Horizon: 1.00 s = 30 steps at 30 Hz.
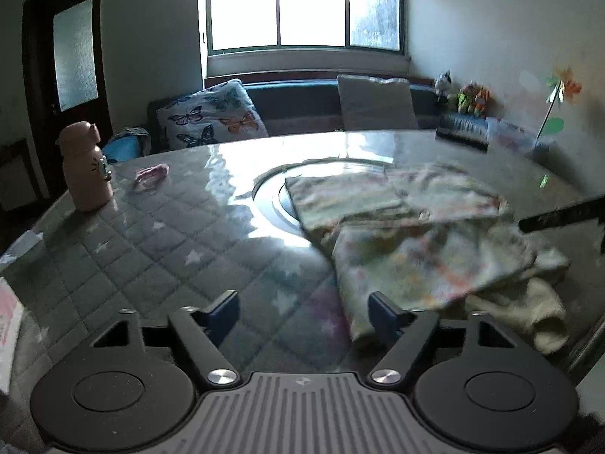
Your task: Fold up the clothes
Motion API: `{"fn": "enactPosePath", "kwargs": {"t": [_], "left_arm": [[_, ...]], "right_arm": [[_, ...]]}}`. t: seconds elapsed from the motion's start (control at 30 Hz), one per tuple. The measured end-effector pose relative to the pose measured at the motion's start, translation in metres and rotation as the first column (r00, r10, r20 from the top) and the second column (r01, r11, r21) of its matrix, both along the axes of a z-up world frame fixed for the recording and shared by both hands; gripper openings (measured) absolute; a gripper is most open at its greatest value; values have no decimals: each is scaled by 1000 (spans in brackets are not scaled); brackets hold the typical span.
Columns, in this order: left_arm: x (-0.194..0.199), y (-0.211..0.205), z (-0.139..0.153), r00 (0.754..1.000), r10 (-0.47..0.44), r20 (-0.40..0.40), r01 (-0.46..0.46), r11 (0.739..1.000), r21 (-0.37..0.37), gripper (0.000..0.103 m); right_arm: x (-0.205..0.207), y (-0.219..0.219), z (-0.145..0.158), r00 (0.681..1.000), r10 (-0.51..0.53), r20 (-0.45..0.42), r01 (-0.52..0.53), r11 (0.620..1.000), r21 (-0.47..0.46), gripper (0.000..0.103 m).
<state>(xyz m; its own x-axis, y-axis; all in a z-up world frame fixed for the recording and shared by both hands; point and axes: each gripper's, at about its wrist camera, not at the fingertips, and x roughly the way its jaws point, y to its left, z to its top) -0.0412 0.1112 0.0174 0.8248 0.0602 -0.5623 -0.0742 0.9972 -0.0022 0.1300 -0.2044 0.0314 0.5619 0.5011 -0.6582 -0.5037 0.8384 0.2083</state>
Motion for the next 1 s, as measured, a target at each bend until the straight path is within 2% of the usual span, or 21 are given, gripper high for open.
{"fn": "enactPosePath", "kwargs": {"t": [0.13, 0.2, 0.4, 0.47, 0.53, 0.67, 0.77, 1.0], "left_arm": [[28, 3, 6, 1000, -20, -1, 19, 996, -93, 48], [44, -1, 5, 999, -38, -5, 38, 993, -111, 36], [91, -18, -6, 994, -104, -28, 99, 985, -143, 35], [102, -20, -12, 994, -108, -34, 102, 983, -152, 35], [109, -17, -19, 994, -90, -55, 81, 985, -155, 30], [113, -3, -34, 993, -53, -101, 38, 988, -150, 24], [109, 6, -36, 994, -27, -110, 11, 990, -141, 25], [113, -3, -22, 997, -44, -59, 35, 990, -135, 24]], "right_arm": [[6, 7, 8, 999, 35, 34, -36, 999, 29, 8], [10, 16, 7, 997, 68, 46, -70, 997, 30, 9], [24, 38, -9, 991, 127, 32, -127, 992, 10, 9], [26, 41, -14, 990, 136, 29, -136, 991, 4, 9], [27, 40, -18, 991, 136, 19, -136, 991, -1, 9], [28, 36, -24, 991, 136, 2, -136, 991, -6, 8], [27, 33, -22, 989, 147, 7, -147, 989, -17, 9], [27, 38, -11, 984, 171, 56, -171, 985, -9, 9]]}}
